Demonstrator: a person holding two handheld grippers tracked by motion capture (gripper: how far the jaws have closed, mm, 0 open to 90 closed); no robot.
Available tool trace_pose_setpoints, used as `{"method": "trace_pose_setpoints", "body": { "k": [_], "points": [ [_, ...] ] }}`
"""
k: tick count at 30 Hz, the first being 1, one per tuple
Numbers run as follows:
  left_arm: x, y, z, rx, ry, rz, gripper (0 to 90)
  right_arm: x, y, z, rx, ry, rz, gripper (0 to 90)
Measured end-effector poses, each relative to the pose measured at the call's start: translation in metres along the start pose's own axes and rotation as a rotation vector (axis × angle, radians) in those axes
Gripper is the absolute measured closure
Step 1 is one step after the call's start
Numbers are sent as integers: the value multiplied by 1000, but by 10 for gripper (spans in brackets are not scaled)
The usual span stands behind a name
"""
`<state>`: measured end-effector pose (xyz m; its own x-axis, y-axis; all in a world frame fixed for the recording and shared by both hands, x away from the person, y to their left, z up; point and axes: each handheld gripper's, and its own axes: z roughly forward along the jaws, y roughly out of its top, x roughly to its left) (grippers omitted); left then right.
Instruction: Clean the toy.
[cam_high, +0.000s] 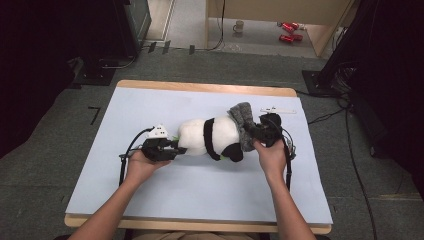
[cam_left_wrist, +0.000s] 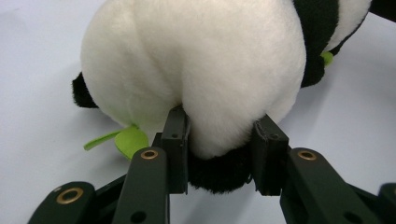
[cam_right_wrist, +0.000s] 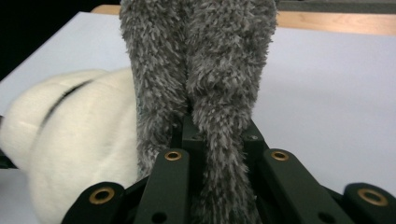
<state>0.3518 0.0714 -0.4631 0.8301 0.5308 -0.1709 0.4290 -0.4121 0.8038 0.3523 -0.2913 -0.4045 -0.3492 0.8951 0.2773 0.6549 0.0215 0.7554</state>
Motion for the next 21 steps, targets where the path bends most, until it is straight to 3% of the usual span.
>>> {"method": "trace_pose_setpoints", "body": {
  "k": [8, 14, 21],
  "points": [
    [0, 0, 1, 3, 2, -5, 639, -5, -13, 5, 23, -27, 21, 792],
    [3, 1, 1, 4, -4, -27, 640, -7, -27, 16, 110, -66, 20, 795],
    [7, 4, 2, 9, -14, -34, 640, -10, -35, 22, 143, -33, 66, 795]
  ]
}}
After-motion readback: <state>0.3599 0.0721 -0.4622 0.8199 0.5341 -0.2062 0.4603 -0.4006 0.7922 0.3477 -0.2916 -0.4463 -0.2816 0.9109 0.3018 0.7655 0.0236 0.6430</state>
